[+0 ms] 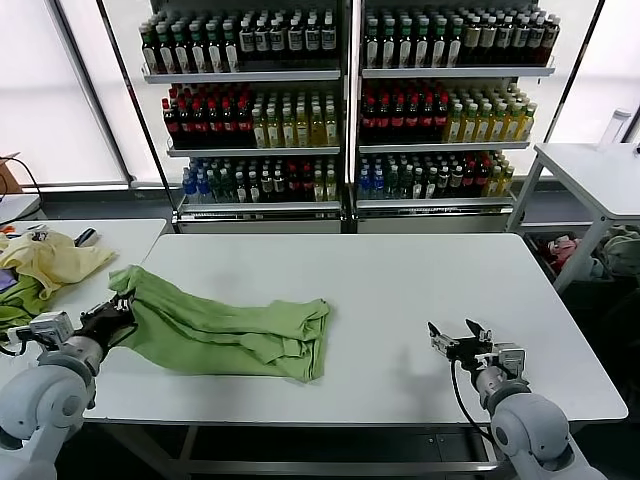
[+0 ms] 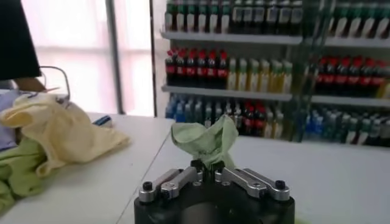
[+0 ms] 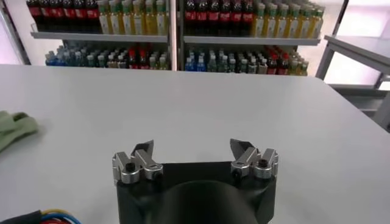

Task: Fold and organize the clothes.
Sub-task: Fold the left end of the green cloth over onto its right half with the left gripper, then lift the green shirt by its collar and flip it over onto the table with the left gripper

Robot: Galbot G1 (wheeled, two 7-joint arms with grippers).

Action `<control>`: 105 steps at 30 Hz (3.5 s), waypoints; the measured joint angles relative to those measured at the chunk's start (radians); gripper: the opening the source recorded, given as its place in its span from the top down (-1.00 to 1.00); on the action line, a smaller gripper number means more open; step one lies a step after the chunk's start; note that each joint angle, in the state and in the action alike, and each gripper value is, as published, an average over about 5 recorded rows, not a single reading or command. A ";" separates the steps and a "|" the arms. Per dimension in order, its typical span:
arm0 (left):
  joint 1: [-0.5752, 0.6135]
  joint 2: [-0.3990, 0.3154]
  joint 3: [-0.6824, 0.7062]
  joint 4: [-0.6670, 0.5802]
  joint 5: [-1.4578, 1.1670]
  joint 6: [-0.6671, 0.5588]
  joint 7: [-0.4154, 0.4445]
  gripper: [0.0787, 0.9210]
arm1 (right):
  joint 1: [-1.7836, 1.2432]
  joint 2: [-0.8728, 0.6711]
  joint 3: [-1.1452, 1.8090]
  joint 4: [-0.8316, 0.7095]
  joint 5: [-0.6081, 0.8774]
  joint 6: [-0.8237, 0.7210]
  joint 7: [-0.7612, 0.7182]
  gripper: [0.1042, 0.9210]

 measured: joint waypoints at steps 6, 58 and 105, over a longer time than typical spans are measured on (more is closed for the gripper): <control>-0.021 -0.052 0.068 -0.080 -0.093 -0.008 0.006 0.87 | 0.000 0.002 -0.004 -0.003 -0.004 0.001 0.000 -0.76; -0.061 -0.179 0.301 0.076 0.146 -0.157 0.099 -0.77 | -0.024 0.021 -0.004 0.015 -0.033 0.012 -0.001 -0.76; -0.024 -0.247 0.150 0.316 -0.248 -0.096 0.253 0.89 | -0.073 0.011 0.029 0.075 -0.033 0.016 0.002 -0.76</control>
